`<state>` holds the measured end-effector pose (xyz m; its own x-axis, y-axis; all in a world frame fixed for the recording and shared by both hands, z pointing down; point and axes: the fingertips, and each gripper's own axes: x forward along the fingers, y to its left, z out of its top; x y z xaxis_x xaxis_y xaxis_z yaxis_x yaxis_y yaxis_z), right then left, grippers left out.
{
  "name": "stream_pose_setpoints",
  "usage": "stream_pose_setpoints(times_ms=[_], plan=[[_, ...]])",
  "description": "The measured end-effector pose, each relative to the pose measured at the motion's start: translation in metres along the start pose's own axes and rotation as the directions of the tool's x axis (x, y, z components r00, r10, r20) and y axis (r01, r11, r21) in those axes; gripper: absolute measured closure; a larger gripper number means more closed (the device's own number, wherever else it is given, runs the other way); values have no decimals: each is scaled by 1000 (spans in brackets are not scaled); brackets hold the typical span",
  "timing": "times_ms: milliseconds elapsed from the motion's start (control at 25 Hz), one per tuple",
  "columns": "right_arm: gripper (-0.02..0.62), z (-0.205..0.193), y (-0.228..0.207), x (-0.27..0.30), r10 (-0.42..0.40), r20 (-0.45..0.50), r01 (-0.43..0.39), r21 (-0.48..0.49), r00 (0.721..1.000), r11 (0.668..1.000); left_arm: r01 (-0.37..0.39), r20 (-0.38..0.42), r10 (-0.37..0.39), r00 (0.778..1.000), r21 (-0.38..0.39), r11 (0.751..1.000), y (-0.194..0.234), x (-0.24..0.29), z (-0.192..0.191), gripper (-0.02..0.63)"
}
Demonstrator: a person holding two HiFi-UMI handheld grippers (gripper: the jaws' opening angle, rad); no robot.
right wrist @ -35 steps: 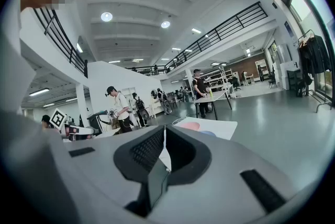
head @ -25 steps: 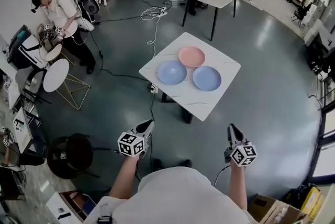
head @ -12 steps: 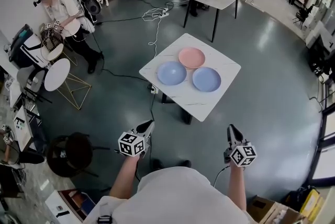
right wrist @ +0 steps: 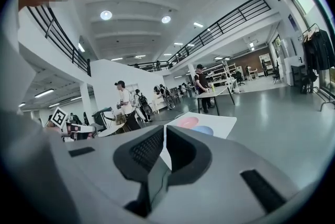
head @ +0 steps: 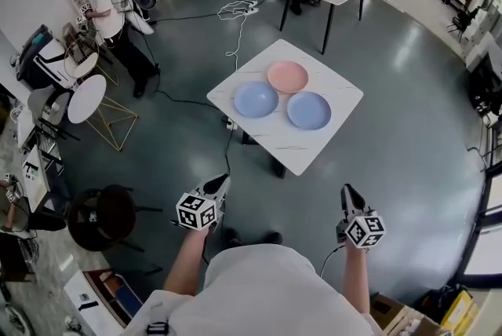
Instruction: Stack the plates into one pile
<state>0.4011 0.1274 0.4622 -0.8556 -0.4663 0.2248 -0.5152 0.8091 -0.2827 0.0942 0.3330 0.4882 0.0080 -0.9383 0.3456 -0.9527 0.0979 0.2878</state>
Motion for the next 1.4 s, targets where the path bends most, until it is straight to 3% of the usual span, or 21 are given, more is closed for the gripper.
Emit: stream_pose_setpoints(times_ms=[280,680,920,1400], plan=[[563,0,-14,6,41,-11,-41,0,999,999,-41,19,41,999,-12,999,-8,5,-4,583],[563,-16,-23,19,50,-64,-50,3,997,999,-42,-1,42,999,-20,999,-16,20,-13,583],[563,-16,-24,38,24,-98,-28,-36,995,999,-34,-13,33,999,-22,999,0,36,-10,583],[563,-12,-17,116,-25,-100,27,20,995,999,14,-71,-16,997,-31,999,72,88,11,583]])
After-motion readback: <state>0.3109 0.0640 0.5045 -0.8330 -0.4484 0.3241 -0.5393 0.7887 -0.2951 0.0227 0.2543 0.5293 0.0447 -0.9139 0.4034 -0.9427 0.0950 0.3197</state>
